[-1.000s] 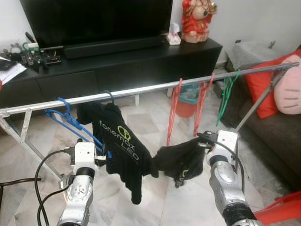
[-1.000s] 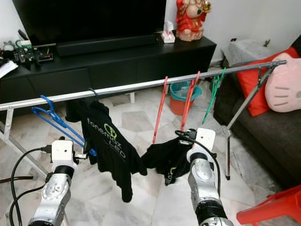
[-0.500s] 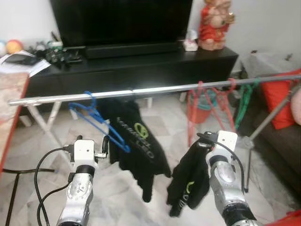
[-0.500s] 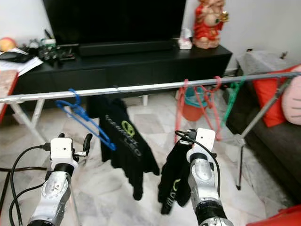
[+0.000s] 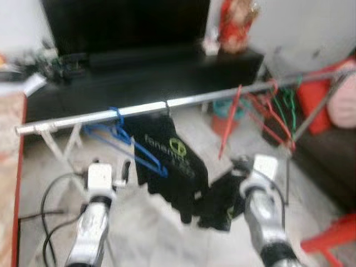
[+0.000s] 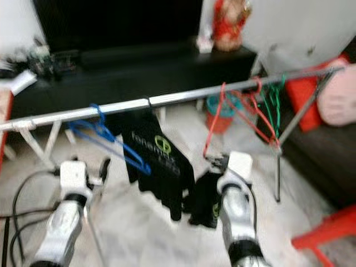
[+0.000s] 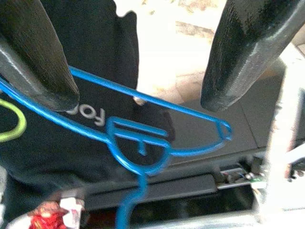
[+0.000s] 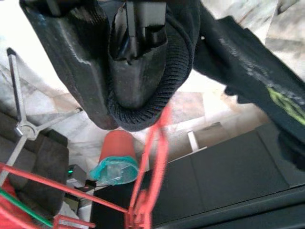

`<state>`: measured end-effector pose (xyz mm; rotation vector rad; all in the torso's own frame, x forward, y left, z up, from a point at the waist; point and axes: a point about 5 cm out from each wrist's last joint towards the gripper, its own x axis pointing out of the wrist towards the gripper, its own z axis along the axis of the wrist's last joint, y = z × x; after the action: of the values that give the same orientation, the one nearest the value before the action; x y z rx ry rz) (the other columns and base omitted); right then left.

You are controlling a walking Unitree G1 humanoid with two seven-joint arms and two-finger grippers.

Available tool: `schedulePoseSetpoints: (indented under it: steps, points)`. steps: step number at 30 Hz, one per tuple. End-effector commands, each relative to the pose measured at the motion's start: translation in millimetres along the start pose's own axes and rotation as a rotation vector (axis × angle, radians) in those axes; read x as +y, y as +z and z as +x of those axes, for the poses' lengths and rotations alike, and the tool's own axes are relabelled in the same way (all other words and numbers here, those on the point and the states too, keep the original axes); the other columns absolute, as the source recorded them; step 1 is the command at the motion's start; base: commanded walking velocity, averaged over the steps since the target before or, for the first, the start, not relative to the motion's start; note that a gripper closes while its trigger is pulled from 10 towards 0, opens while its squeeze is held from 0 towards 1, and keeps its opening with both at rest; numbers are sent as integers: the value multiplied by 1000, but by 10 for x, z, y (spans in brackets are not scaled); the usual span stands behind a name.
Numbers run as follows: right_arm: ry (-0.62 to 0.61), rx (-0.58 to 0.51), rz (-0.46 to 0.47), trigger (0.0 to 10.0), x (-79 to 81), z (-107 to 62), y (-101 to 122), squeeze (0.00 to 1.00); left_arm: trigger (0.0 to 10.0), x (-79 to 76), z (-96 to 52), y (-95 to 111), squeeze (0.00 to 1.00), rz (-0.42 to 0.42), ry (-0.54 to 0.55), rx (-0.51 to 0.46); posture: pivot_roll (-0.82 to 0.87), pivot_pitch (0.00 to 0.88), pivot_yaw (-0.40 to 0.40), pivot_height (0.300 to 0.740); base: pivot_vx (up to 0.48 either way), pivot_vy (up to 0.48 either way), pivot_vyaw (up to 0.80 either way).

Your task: Hang hanger

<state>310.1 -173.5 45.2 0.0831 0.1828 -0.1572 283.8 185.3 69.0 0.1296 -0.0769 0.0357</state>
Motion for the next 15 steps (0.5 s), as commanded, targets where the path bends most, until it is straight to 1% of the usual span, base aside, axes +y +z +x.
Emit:
schedulePoseSetpoints:
  steps: [1,5,9,15]
  points:
    - [-13,-44,-1,10000,-49,38,106,0,10000,-78,9,26,0,-10,-28,-6,1,0,-31,740,0,0,0]
    - [-14,-44,0,10000,-49,37,105,0,10000,-101,20,36,0,-8,-48,-1,1,0,-31,740,0,0,0]
    - [-13,-44,1,10000,-44,37,103,0,10000,-93,36,62,0,-2,-42,-11,1,0,-30,740,0,0,0]
    - [-12,-42,2,10000,-44,37,99,0,10000,-82,43,68,0,-3,-38,-10,1,0,-30,740,291,0,0]
